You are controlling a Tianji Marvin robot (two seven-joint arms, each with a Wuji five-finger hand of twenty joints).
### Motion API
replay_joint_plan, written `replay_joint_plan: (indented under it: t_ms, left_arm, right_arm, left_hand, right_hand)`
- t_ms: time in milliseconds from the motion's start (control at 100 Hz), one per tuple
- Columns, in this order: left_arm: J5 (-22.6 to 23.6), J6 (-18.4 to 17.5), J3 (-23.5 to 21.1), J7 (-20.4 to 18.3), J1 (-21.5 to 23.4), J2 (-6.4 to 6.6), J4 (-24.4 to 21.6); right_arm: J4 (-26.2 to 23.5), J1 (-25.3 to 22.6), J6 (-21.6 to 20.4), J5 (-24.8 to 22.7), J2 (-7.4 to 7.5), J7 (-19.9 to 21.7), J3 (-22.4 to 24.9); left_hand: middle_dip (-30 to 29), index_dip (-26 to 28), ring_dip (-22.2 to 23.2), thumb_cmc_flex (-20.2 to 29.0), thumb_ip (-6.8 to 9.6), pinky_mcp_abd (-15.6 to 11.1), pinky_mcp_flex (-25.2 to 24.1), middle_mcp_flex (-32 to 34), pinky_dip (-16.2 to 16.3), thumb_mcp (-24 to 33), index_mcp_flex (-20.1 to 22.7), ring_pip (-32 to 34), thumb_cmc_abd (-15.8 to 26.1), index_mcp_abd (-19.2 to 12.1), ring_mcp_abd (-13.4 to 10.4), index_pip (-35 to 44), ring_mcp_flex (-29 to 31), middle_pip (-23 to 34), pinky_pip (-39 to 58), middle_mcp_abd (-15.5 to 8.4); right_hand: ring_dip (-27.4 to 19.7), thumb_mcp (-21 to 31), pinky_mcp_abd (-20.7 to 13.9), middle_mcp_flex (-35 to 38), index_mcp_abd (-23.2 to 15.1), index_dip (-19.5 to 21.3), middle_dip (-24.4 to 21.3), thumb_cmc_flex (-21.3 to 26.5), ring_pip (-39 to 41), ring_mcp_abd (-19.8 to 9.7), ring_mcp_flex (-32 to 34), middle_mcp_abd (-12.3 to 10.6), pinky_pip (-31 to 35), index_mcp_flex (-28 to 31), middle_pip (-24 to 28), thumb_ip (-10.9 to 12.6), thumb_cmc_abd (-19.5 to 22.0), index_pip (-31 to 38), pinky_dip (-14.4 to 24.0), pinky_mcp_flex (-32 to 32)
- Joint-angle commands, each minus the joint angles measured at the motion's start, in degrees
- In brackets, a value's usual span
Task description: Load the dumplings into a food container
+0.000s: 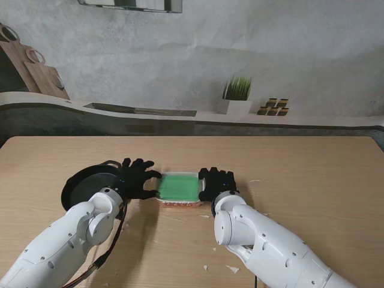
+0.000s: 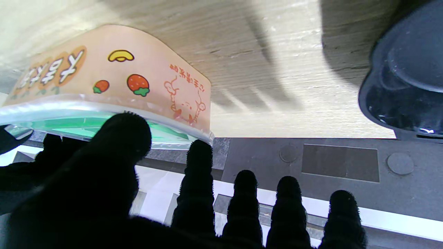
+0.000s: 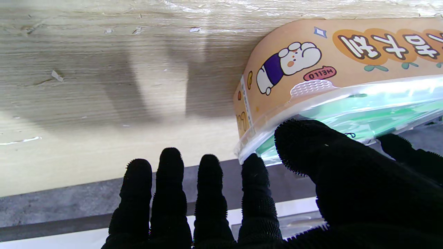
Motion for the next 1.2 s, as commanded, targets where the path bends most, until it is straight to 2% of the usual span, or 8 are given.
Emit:
replay_joint_plan:
  t_ms: [0, 140, 320, 650, 850, 1190]
  left_arm:
    - [0.15, 0.25, 0.44, -1.32, 0.95, 0.13, 1.34]
    - [0.51, 0.05, 0.23, -1.31, 0.98, 0.20, 1.28]
    - [0.88, -0.07, 0.27, -1.07, 0.96, 0.25, 1.40]
    - [1.27, 0.35, -0.03, -1.29, 1.26, 0.30, 0.97]
    - [0.17, -0.08, -0.74, -1.05, 1.38, 0.02, 0.37]
    - [0.65, -1.17, -2.73, -0.65, 2.32, -0.06, -2.22]
  right_arm:
    - [3.31, -1.70, 0.93, 0.69, 0.12, 2.73, -1.37]
    - [4.25, -1.01, 1.64, 0.37, 0.15, 3.10, -2.65]
    - [5.62, -0.94, 1.65, -0.35, -0.33, 1.40, -3.56]
    - [6.41, -0.80, 1.62, -1.56, -0.20, 1.10, -4.47]
    - [5.01, -2.28, -0.98, -1.70, -0.18, -0.29, -1.85]
    - [1.11, -5.04, -5.75, -1.39, -0.14, -2.36, 3.15]
  left_hand:
    - [-0.48, -0.90, -0.55, 0.77, -0.64, -0.48, -1.13, -0.53, -0.85, -3.06, -0.84, -1.11, -3.62, 2.52, -0.67, -1.21, -2.00, -1.22, -0.97, -1.47]
    - [-0.46, -1.44, -0.47, 0.65, -0.61, -0.46, -1.20, -0.62, -0.91, -3.76, -2.88, -1.27, -3.48, 3.55, -0.61, -2.41, -2.06, -1.40, -1.00, -1.16]
    - [-0.38, -1.70, -0.39, 0.85, -0.57, -0.37, -1.25, -0.65, -0.97, -4.21, -3.73, -1.45, -3.70, 2.89, -0.51, -2.79, -2.09, -1.54, -1.04, -0.97]
    - [-0.20, -1.74, -0.23, 0.89, -0.43, -0.36, -1.30, -0.60, -1.03, -4.88, -3.54, -1.50, -3.09, 2.71, -0.44, -2.55, -2.07, -1.50, -1.03, -0.84]
    - [-0.10, -1.56, -0.12, 0.84, -0.35, -0.45, -0.98, -0.55, -0.99, -6.23, -3.08, -1.24, 0.20, 2.39, -0.54, -2.10, -1.96, -1.25, -0.87, -0.82]
    - [-0.05, -1.44, -0.04, 1.88, 0.04, -0.26, -0.60, -0.44, -0.90, -8.42, -3.02, -0.80, 1.29, 2.04, -0.46, -1.99, -1.75, -0.91, -0.68, -0.63]
  right_hand:
    - [-0.15, -4.27, -1.55, -1.26, 7.64, -0.78, -0.20, 1.48, 0.39, -1.32, -2.30, -1.09, 0.22, 1.10, -0.24, -1.88, -5.39, -0.38, -0.36, -1.12]
    - [0.03, -3.43, -1.58, -1.30, 7.25, -0.75, 0.45, 2.38, 0.81, -1.32, -1.93, -1.26, 0.32, 0.52, 1.20, -1.79, -6.70, -0.16, -0.30, -0.75]
    - [0.38, -2.62, -1.44, -1.43, 6.05, -0.46, 0.82, 2.54, 1.49, -1.36, -1.77, -1.86, 0.56, -1.80, 2.16, -1.97, -8.18, 0.80, -0.37, -0.40]
    - [0.54, -0.91, -1.46, -1.32, 3.35, -0.85, -0.54, 3.40, 1.75, -1.59, -2.04, -2.53, 0.91, -3.17, -1.04, -1.81, -8.34, 1.11, -0.77, -0.40]
    - [0.45, -2.60, -1.68, -1.13, 2.12, -1.33, -1.24, 1.59, 1.57, -1.76, -2.46, -2.58, 0.83, -3.22, -2.93, -2.15, -6.98, 0.49, -1.05, -0.76]
    - [0.03, -8.19, -2.04, -0.98, -1.74, -2.18, -2.20, -1.90, 0.87, -1.90, -3.46, -2.03, 0.25, -3.20, -5.91, -2.42, -3.98, -1.88, -1.22, -1.39]
